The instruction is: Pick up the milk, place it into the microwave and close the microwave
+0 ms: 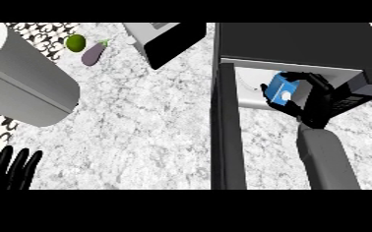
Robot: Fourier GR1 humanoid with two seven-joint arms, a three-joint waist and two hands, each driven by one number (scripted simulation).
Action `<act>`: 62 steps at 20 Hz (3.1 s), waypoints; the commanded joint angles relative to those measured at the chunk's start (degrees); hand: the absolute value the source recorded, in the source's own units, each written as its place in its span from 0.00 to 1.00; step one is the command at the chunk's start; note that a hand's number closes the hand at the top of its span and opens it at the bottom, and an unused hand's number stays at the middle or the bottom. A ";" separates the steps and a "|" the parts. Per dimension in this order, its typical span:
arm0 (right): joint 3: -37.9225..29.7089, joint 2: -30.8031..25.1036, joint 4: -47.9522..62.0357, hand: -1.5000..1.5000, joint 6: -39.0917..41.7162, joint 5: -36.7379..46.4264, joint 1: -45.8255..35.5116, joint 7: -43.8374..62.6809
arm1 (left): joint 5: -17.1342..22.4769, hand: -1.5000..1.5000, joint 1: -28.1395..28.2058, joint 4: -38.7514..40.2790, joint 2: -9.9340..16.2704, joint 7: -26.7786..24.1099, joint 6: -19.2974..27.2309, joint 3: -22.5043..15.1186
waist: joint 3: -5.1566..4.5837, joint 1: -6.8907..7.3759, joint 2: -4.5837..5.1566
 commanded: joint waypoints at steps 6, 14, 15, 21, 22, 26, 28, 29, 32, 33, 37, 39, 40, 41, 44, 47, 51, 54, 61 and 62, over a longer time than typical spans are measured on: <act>-1.23 -3.03 9.57 0.00 -9.26 8.28 -7.71 8.60 | -2.93 0.00 -3.02 0.99 0.72 0.85 0.37 -1.04 | -0.61 4.69 4.10; 0.04 -0.54 9.16 0.00 -2.99 6.60 -4.70 9.74 | -3.75 0.00 -4.89 0.37 1.35 1.68 -0.42 -2.81 | -0.39 6.67 4.15; 0.47 -0.15 9.48 0.00 -2.49 6.57 -4.19 9.47 | -4.09 0.00 -4.85 1.41 1.44 1.94 -0.58 -3.12 | -0.42 6.64 4.34; 0.40 0.33 14.13 0.00 -0.96 5.86 -9.91 13.79 | -5.81 0.00 -7.02 2.08 0.51 2.49 0.38 -4.85 | -0.39 5.67 3.84; -0.20 -0.54 16.54 0.00 -0.57 5.82 -12.25 16.23 | -5.99 0.00 -6.82 1.67 0.20 2.71 0.54 -5.40 | -0.35 5.33 3.57; -0.94 -3.79 25.11 0.00 1.25 6.87 -21.36 22.88 | -7.94 0.00 -7.03 2.06 -0.21 3.91 1.34 -6.70 | -0.29 4.01 3.37; -1.23 -4.92 28.91 0.00 1.62 7.41 -24.99 24.05 | -8.61 0.00 -7.25 1.79 -0.62 3.45 2.07 -6.34 | -0.28 3.59 3.17; -1.51 -4.31 30.95 0.00 1.32 7.36 -25.53 23.39 | -8.47 0.00 -7.98 2.18 -0.92 2.95 2.06 -6.49 | -0.26 3.03 3.24; -3.02 -6.31 35.05 0.00 3.32 6.54 -28.03 22.24 | -8.81 0.00 -5.46 1.08 -1.88 3.60 2.33 -8.24 | -0.22 2.24 2.86; -3.13 -6.37 36.17 0.00 2.97 6.77 -27.56 21.36 | -10.43 0.00 -7.19 2.09 -2.50 4.48 3.16 -9.61 | -0.13 1.93 3.48; -3.84 -6.85 40.47 0.00 5.48 6.42 -30.69 19.58 | -11.95 0.00 -7.98 2.44 -3.70 3.42 4.50 -9.87 | -0.18 1.10 3.10; -4.72 -8.84 41.79 0.00 9.51 5.49 -30.23 17.08 | -13.14 0.00 -7.57 1.48 -3.97 3.30 4.55 -11.29 | -0.13 0.54 2.95; -5.41 -8.19 42.42 0.00 8.84 4.98 -31.79 17.48 | -13.15 0.00 -6.30 0.65 -3.92 3.91 4.41 -11.93 | -0.13 1.11 2.90; -5.50 -6.57 43.25 0.00 8.22 4.94 -30.20 14.98 | -14.20 0.00 -6.02 0.89 -4.00 2.93 5.72 -13.59 | -0.15 0.51 2.68; -6.54 -6.65 45.64 0.00 9.43 4.30 -30.18 12.93 | -14.69 0.00 -7.39 2.43 -4.02 3.59 7.11 -14.09 | -0.21 -0.65 2.51; -7.52 -8.03 47.54 0.00 10.78 3.81 -29.99 11.62 | -16.37 0.00 -5.90 1.60 -4.03 3.10 8.12 -17.13 | -0.20 -0.59 2.36; -8.28 -5.38 48.97 0.00 9.91 3.34 -28.71 7.09 | -16.49 0.00 -6.08 1.39 -4.02 4.62 7.44 -17.47 | -0.26 -1.62 1.86; -8.81 -6.64 49.55 0.00 17.90 2.25 -25.98 3.79 | -14.66 0.00 -9.07 4.28 -3.38 5.42 6.59 -15.51 | -0.32 -3.34 1.48; -9.29 -2.99 49.67 0.00 22.02 0.94 -24.47 0.59 | -16.90 0.00 -16.38 11.81 -4.00 6.66 8.17 -20.97 | -0.39 -4.93 0.95; -8.78 -4.82 48.59 0.00 26.18 0.73 -24.21 2.42 | -15.09 0.00 -15.27 15.39 -1.56 2.73 4.00 -15.42 | -0.49 -5.63 0.48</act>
